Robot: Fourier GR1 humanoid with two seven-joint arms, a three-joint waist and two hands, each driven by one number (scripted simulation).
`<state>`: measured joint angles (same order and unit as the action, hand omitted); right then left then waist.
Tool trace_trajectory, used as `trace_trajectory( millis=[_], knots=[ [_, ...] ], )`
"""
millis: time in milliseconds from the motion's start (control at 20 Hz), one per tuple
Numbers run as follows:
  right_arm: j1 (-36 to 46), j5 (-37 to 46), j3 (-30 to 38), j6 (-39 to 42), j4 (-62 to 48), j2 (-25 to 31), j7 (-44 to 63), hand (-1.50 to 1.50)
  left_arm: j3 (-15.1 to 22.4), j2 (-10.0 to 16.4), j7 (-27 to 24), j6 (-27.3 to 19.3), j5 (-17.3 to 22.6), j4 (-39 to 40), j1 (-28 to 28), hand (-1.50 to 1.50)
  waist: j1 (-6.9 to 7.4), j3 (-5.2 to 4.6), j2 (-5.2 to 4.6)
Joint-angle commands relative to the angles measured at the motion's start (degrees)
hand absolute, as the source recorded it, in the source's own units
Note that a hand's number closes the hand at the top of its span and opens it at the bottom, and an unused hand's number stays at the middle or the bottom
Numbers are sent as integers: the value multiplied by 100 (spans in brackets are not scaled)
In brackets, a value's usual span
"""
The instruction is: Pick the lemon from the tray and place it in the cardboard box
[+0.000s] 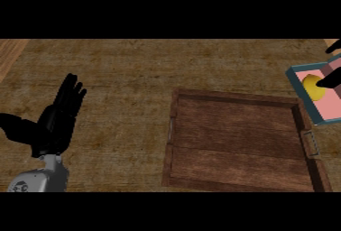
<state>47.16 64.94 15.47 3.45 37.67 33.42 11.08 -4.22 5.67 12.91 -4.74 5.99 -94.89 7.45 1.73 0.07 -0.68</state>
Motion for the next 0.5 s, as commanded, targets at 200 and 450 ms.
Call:
trace_trajectory(
  millis=[200, 450],
  knots=[
    [230, -752, 806, -1888, -34, 14, -1330, -150, -62, 26, -140, 6, -28, 114, 0, 0, -32, 12, -10],
    [388, -1658, 1397, -2152, 10, -423, -1750, -150, 79, -122, -227, -10, -78, -14, -321, 0, -56, 1, 42]
  ],
)
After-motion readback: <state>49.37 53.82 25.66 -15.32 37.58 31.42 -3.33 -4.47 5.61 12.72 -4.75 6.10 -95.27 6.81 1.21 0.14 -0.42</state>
